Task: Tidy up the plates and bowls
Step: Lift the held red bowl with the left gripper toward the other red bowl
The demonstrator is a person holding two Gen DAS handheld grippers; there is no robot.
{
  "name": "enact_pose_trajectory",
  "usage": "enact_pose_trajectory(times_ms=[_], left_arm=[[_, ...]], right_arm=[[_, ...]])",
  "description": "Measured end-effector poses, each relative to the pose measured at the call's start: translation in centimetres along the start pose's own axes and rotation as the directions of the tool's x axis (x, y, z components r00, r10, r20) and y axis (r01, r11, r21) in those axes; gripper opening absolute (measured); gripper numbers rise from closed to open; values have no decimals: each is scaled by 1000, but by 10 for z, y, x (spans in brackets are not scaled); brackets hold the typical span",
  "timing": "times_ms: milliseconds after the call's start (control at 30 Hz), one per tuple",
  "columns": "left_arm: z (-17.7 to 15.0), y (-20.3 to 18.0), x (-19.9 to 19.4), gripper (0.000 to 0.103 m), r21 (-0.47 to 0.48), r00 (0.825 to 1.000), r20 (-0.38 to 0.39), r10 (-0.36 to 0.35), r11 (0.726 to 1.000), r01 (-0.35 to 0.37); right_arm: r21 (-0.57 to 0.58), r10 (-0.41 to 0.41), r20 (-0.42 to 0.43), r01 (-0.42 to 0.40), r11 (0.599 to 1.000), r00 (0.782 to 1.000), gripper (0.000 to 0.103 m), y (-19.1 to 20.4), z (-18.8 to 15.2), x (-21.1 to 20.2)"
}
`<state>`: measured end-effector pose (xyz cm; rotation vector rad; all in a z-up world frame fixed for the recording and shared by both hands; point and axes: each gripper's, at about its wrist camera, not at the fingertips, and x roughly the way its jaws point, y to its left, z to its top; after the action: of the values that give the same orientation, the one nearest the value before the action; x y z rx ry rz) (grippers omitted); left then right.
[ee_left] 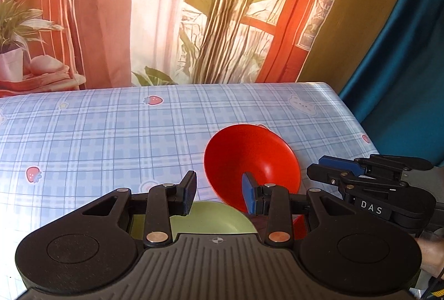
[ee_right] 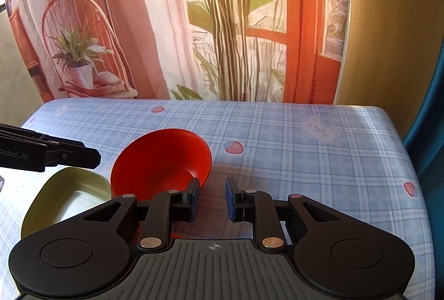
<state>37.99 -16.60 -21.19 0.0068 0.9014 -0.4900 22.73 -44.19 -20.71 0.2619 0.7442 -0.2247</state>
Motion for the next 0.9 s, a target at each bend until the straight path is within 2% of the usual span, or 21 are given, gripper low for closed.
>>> enact_pose_trajectory(times_ms=[333,467,900], left_arm=[[5,17,30,36,-86,999,-35,-22,996,19],[5,17,35,23,-77,999,-39,-31,997,28],[2,10,33,18,-37,998,-30,-59,998,57]], right_arm=[[17,20,-17,-20,1000,1000,19,2,2,20],[22,28,-23,-27,999,999,19,1,2,25],[37,39,-18,-38,999,999,16,1,-1,26]])
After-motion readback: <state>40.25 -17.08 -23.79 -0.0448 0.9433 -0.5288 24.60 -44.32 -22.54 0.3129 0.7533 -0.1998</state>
